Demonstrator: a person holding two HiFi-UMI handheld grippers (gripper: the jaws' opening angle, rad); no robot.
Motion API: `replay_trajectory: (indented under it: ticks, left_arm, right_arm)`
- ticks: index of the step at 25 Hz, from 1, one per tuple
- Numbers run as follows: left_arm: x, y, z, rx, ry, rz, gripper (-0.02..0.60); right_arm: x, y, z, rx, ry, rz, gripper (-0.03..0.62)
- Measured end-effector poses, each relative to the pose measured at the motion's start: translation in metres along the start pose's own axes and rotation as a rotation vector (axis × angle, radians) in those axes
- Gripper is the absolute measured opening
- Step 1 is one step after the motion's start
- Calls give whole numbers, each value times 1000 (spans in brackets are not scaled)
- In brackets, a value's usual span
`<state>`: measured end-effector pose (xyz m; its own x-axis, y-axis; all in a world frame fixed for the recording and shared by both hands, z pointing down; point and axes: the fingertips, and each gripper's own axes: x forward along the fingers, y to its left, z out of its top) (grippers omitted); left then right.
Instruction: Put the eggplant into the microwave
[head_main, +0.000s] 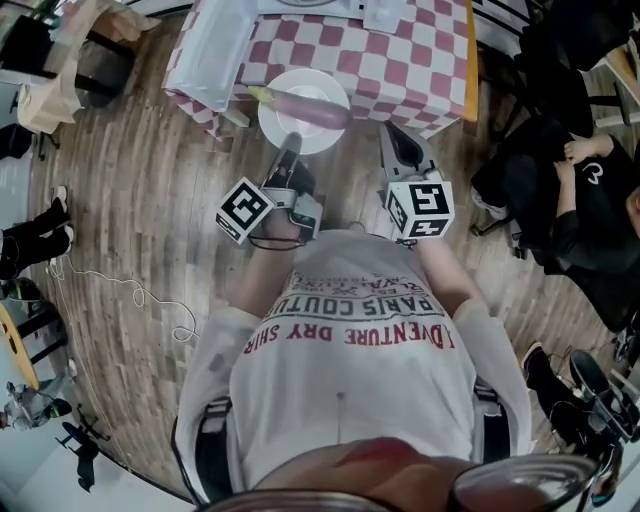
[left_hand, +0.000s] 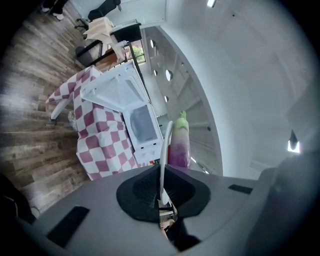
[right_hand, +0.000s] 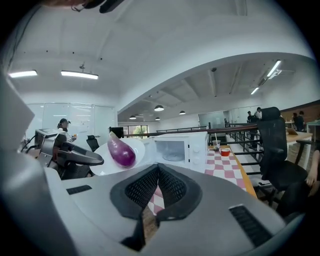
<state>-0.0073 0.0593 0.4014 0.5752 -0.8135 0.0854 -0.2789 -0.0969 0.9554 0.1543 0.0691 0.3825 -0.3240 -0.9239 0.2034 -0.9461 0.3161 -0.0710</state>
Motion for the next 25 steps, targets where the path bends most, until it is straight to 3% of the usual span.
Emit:
replay_trajectory:
  ticks: [10, 18, 25]
  left_arm:
    - [110, 20, 22, -24, -2, 71, 37]
    - [231, 50, 69, -20, 60, 80, 37]
    - [290, 104, 115, -18, 85, 134, 37]
  right_arm:
    - [74, -81, 1, 53, 20, -22, 25]
    - [184, -132, 24, 30, 20, -81, 25]
    - [266, -144, 9, 43, 70, -76, 25]
